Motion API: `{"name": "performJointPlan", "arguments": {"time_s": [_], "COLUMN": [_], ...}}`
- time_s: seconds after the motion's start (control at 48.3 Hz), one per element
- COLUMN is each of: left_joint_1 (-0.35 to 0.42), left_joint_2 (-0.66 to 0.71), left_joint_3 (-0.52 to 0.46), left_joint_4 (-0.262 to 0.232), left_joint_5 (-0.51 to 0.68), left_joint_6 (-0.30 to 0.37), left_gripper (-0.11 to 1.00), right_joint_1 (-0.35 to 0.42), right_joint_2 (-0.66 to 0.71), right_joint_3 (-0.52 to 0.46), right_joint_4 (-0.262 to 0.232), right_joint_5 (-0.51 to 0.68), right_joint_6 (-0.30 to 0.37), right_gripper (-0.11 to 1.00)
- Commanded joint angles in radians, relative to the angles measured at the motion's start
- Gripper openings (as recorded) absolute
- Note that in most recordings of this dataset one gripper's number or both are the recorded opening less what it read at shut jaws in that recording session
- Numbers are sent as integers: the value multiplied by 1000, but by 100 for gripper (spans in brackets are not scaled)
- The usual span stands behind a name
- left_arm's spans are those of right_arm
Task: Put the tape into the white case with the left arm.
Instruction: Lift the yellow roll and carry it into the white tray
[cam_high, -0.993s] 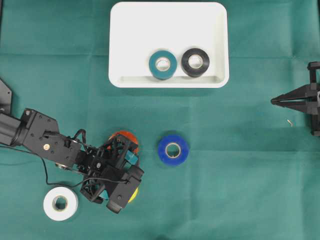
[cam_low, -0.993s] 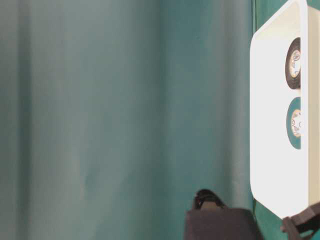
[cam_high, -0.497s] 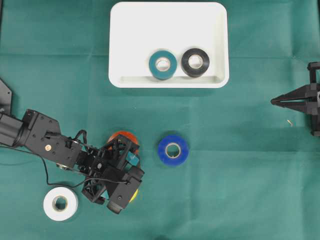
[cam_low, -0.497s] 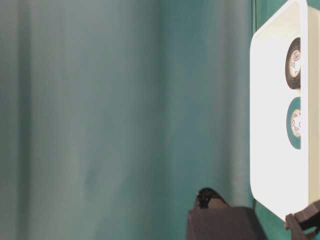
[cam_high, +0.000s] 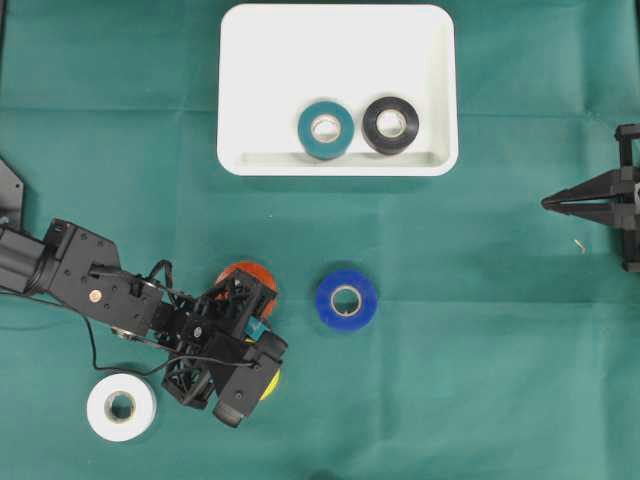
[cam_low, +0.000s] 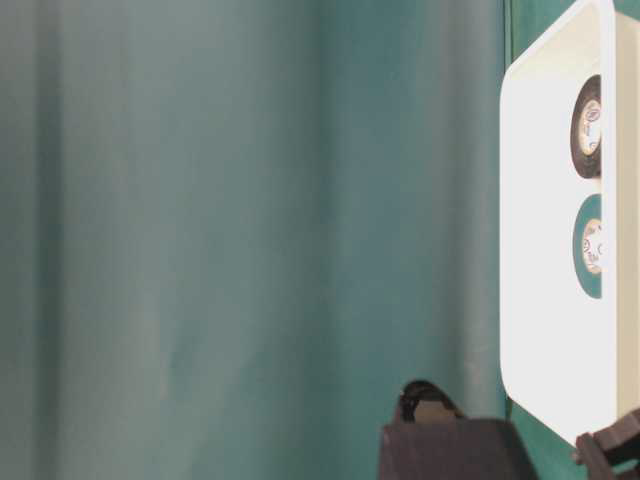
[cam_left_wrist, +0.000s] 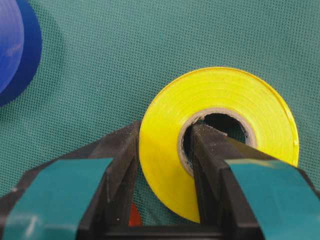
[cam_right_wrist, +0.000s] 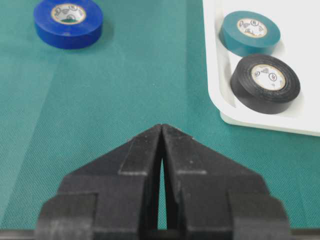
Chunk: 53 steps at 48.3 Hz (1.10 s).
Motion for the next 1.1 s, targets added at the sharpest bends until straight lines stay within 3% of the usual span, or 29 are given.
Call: {"name": "performJointPlan", "arguments": {"time_s": [0.0, 0.642, 1.076], "left_joint_1": [-2, -15, 34], "left_joint_2": [-34, -242, -258], "left_joint_3": [-12, -20, -15], "left_joint_4": [0, 0, 2], "left_joint_5": [-2, 120, 176], "left_joint_6": [-3, 2, 5], "left_gripper": [27, 27, 27], "right_joint_1": [-2, -2, -2], "right_joint_2": [6, 6, 6], "right_joint_3": [-12, -12, -12], "right_joint_4": [0, 0, 0], "right_joint_5": [-11, -11, -11], "right_joint_6": [2, 2, 2], "right_gripper": [-9, -9, -9]}}
